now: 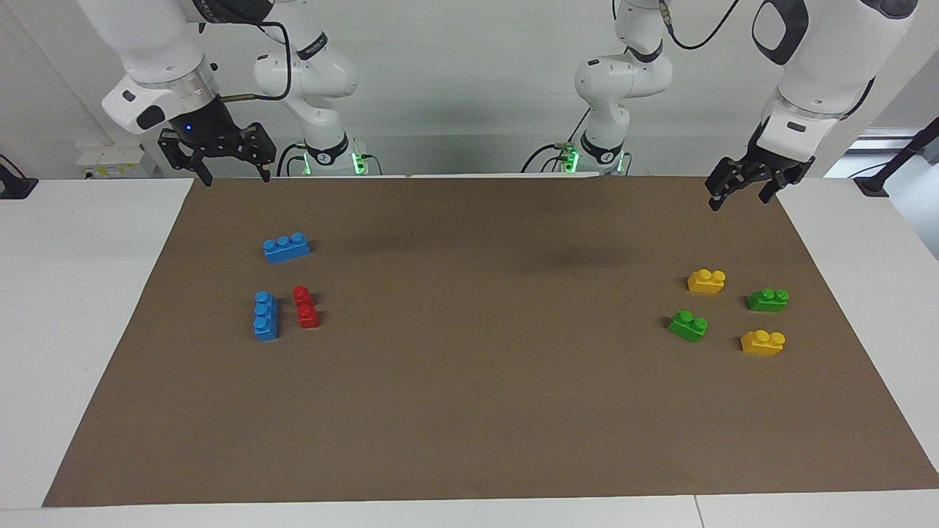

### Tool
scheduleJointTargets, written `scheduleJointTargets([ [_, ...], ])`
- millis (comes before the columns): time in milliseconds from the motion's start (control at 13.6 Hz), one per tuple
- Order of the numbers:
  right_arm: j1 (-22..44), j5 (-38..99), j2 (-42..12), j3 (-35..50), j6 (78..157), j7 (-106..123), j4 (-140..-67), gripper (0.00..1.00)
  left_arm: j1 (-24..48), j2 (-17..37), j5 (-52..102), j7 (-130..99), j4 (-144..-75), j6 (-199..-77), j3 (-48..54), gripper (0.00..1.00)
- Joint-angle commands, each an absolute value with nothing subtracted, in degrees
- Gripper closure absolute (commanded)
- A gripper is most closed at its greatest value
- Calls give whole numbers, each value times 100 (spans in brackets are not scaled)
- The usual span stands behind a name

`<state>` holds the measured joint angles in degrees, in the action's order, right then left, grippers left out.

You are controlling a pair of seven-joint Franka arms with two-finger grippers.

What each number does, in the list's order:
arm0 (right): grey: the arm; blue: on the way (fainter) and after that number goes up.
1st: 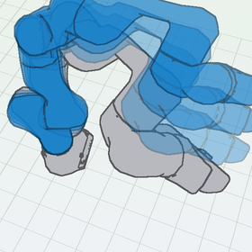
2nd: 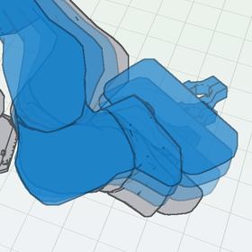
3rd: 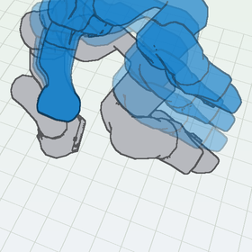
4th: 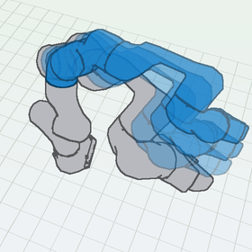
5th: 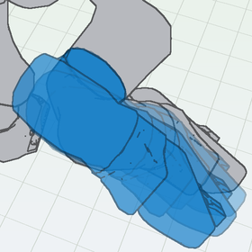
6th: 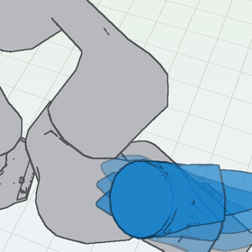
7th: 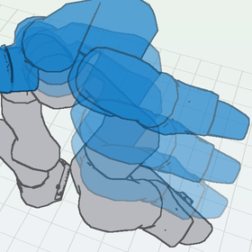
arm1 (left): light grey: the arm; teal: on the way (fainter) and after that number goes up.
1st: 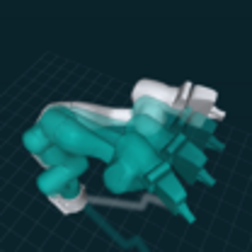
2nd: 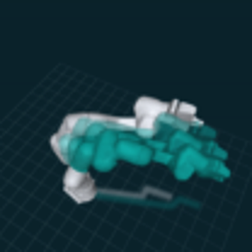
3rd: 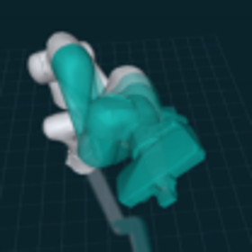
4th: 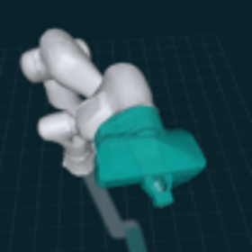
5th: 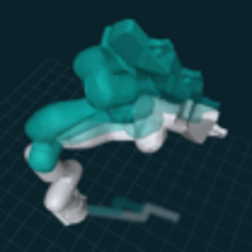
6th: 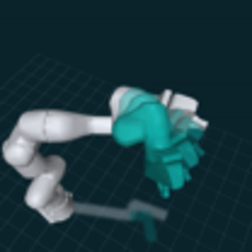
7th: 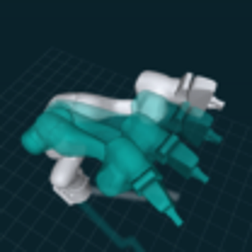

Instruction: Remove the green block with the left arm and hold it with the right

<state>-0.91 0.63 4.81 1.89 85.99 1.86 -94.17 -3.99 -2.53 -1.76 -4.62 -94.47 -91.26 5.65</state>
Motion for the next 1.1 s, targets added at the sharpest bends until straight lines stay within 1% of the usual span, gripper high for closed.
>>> scheduleJointTargets([
  [0, 44, 9, 107, 106, 8614, 9, -9134, 0, -360, -264, -150, -343, -9237, -8780, 536, 0],
  [73, 53, 17, 27, 45, 8613, 17, -9001, 0, -369, -264, -80, -343, -9211, -8780, 536, 0],
  [294, 88, 35, 70, -123, 8604, 61, -9000, 0, -369, -281, 114, -352, -9220, -8824, 492, 0],
  [514, 316, 26, 70, -342, 8622, 61, -9000, 0, -378, -290, 132, -343, -9229, -8824, 501, 0],
  [734, 316, 26, 70, -334, 8631, 62, -8974, 0, -378, -299, 132, -343, -9220, -8816, 492, 0],
  [881, 316, -26, 9, -334, 8587, 44, -8834, 0, -378, -308, 132, -352, -9228, -8816, 501, 0],
  [1028, 316, -26, 9, -343, 8596, 44, -8877, 0, -378, -325, 132, -343, -9255, -8824, 510, 0],
])
